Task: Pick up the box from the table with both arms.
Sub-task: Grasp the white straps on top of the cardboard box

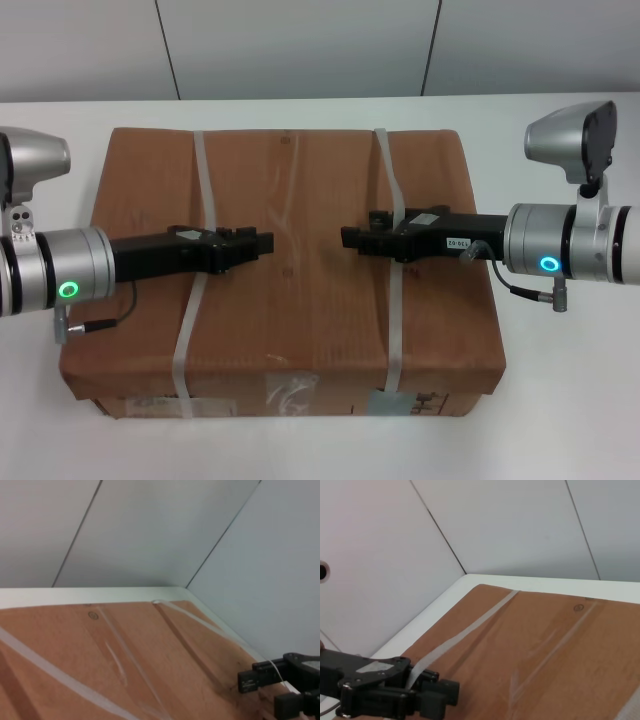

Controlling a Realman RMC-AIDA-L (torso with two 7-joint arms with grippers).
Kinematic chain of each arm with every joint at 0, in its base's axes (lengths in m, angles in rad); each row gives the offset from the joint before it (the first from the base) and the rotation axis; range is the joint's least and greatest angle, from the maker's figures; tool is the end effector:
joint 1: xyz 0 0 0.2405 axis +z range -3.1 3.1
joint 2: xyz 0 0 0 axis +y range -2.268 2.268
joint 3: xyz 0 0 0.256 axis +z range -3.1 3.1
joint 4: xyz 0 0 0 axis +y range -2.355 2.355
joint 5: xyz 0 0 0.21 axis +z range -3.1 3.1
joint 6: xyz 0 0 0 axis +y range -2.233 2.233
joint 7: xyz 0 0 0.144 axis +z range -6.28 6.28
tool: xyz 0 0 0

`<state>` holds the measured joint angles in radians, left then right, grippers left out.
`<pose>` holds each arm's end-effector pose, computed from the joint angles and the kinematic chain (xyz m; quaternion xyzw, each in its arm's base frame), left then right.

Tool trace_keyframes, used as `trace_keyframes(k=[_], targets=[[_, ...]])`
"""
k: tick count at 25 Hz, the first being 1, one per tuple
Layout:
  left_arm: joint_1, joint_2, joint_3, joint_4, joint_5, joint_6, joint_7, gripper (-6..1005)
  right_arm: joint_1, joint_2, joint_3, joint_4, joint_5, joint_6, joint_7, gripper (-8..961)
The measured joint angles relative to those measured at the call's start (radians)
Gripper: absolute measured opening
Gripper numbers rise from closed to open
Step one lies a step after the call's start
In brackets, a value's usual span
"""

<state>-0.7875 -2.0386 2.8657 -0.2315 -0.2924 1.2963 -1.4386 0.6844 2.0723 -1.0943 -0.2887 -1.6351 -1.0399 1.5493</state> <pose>-0.2733 0.3568 -0.0501 -0.8777 -0.4019 -0.2230 0.1354 0.2543 0.3644 -0.0813 -0.8875 0.3870 0.1967 0.1546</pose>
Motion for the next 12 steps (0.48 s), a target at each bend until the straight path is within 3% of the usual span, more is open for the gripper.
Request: trace_keyframes(k=[5,7,12], targets=[[-0.001,0.0,0.001,0.0,0.013,0.0,0.014,294,0.0,0.0,-0.001,0.003,0.0,-0.001,-0.025,721],[-0.001,0.0,0.001,0.0,0.014,0.0,0.015,260,-0.001,0.0,0.0,0.005,0.0,-0.001,-0.039,472],[0.007,0.0,0.001,0.0,0.015,-0.003,0.038,176,-0.019,0.001,0.003,0.007,0.031,-0.003,-0.097,290]])
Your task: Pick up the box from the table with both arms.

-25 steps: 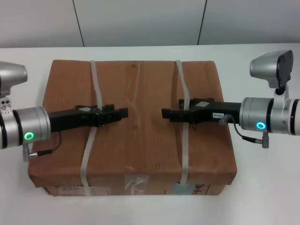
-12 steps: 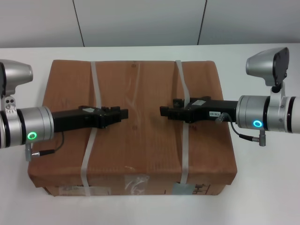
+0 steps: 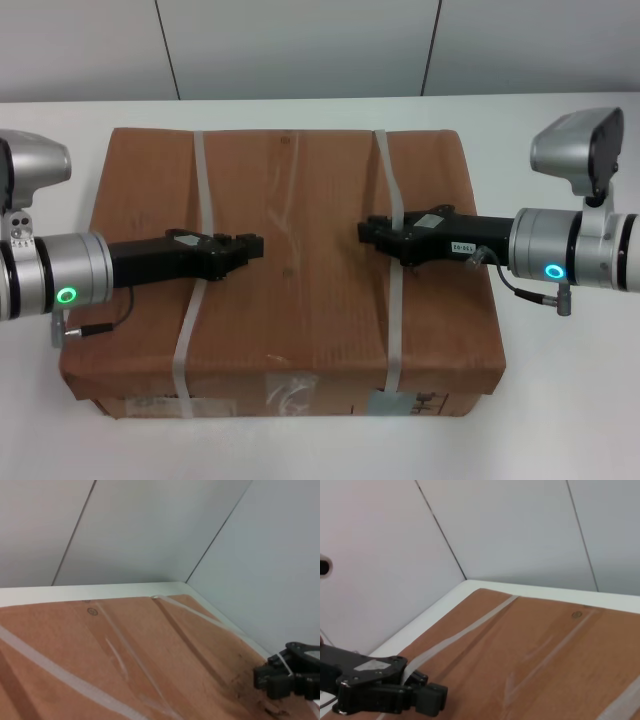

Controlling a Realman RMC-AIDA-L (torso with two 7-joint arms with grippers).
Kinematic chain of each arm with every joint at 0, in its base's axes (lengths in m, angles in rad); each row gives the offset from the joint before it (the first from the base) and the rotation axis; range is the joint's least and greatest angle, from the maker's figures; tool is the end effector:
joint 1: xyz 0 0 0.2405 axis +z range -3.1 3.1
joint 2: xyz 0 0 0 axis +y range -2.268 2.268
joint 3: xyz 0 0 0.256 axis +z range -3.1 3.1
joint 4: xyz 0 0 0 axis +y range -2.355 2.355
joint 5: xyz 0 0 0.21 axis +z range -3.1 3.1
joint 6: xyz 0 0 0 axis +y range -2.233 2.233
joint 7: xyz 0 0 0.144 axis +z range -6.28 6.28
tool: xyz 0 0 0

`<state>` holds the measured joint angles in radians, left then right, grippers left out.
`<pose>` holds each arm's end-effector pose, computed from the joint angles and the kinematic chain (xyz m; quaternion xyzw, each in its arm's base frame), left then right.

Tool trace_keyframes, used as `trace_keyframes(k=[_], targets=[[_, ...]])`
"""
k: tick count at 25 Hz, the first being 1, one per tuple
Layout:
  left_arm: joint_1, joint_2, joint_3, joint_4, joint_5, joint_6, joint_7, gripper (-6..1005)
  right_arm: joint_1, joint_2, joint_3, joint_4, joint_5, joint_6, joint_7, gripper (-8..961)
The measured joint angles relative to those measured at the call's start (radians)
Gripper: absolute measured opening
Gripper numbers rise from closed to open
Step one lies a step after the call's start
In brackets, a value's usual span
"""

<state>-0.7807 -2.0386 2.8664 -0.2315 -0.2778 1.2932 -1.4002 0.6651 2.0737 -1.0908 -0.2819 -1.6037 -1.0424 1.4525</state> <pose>-0.2771 0.3536 -0.0512 -0.8864 -0.3872 -0.2128 0.1382 0.2594 0.3606 -0.0806 -0.8949 0.3609 0.2014 0.1682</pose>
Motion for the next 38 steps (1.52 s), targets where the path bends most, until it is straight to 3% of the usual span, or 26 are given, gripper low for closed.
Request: trace_keyframes(k=[5,12,29,38], targets=[[0.003,0.0,-0.001,0.0,-0.001,0.0,0.009,91,-0.012,0.0,-0.004,0.001,0.023,-0.001,-0.021,173],[0.003,0.0,-0.001,0.0,-0.001,0.0,0.013,97,-0.012,0.0,0.003,0.002,0.023,-0.002,-0.035,32],[0.014,-0.003,-0.001,0.002,-0.026,0.008,0.09,98,-0.04,-0.001,0.0,-0.005,0.111,-0.025,-0.087,32],[0.02,-0.002,-0.001,0.01,-0.05,0.074,0.155,98,-0.057,-0.003,0.006,-0.007,0.14,-0.049,-0.124,33]])
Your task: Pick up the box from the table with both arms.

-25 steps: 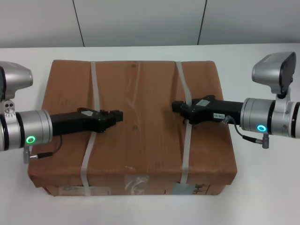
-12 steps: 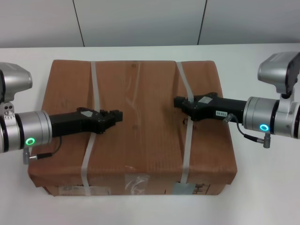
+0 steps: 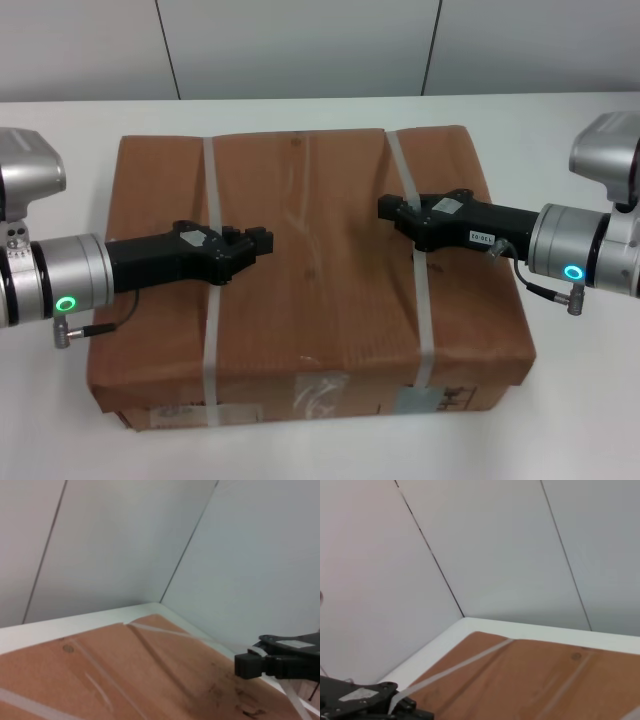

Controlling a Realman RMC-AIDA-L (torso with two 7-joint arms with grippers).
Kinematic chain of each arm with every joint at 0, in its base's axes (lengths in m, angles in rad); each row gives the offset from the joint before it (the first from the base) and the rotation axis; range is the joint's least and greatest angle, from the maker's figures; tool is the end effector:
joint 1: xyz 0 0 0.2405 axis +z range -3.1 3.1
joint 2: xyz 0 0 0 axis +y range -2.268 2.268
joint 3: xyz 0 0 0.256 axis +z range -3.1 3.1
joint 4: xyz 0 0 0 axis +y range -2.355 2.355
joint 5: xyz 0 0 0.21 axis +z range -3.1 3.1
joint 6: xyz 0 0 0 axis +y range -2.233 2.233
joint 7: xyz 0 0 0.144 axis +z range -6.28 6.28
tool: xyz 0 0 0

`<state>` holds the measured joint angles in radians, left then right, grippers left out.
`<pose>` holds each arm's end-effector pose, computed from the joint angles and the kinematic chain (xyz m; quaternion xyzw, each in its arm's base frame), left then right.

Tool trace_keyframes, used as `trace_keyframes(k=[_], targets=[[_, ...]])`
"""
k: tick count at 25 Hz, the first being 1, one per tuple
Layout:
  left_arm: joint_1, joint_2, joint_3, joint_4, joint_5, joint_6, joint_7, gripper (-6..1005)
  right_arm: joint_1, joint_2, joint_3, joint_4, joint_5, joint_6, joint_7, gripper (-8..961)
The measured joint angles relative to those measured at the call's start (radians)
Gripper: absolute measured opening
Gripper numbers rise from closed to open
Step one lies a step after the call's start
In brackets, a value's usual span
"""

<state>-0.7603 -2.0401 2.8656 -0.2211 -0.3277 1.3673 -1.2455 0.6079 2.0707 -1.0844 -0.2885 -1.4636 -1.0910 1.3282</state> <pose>-0.2699 0.3463 -0.0498 -0.9045 -0.3215 -0.2448 0.1367 0.2650 0.3556 -0.0683 -0.8818 0.3444 0.2551 0.1969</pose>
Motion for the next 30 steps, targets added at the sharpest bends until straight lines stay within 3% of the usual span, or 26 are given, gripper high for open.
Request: trace_keyframes(k=[19,30], targets=[[0.007,0.001,0.0,-0.085,-0.033,0.19,0.014,98,-0.063,-0.002,-0.001,-0.038,0.105,-0.136,-0.057,35],[0.011,0.0,0.0,-0.105,-0.041,0.23,0.031,98,-0.085,-0.003,-0.001,-0.063,0.13,-0.164,-0.062,35]])
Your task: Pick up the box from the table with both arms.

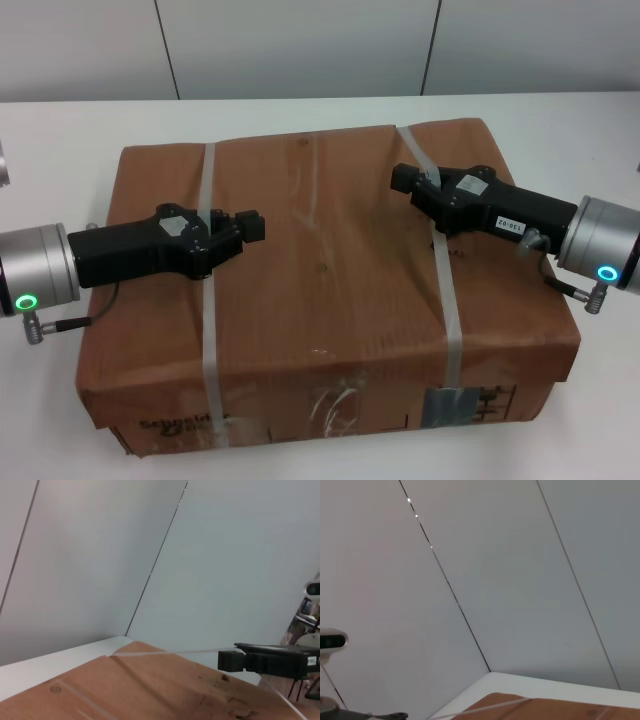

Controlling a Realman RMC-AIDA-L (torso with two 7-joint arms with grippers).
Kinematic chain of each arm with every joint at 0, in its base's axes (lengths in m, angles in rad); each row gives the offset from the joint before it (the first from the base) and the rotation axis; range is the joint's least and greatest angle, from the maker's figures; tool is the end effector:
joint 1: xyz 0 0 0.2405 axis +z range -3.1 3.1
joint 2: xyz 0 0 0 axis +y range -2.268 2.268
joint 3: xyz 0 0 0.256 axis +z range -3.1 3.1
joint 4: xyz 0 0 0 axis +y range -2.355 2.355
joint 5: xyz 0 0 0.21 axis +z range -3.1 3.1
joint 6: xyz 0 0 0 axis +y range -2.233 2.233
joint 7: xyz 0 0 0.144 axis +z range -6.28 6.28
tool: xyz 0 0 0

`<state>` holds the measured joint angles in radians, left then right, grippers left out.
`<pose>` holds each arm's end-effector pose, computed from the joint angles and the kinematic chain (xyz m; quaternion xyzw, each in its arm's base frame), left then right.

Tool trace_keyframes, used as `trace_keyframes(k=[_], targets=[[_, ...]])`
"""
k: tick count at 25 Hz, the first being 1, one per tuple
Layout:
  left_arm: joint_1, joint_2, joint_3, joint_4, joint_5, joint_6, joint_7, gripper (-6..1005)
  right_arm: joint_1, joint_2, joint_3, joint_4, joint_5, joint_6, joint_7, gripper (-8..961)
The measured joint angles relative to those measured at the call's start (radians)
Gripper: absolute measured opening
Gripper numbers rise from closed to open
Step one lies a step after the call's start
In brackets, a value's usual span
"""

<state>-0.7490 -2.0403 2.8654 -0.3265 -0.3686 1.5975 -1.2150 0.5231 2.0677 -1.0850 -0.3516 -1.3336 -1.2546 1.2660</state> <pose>-0.2628 0.3352 -0.0229 -0.9073 -0.2783 -0.2952 0.1101 0.2597 0.3419 -0.0453 -0.8643 0.3134 0.3415 0.1952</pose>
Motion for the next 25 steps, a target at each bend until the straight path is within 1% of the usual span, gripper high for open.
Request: trace_keyframes(k=[25], targets=[[0.009,0.002,0.0,-0.022,-0.011,0.028,0.003,98,-0.002,0.0,0.001,-0.001,0.0,-0.013,0.003,35]])
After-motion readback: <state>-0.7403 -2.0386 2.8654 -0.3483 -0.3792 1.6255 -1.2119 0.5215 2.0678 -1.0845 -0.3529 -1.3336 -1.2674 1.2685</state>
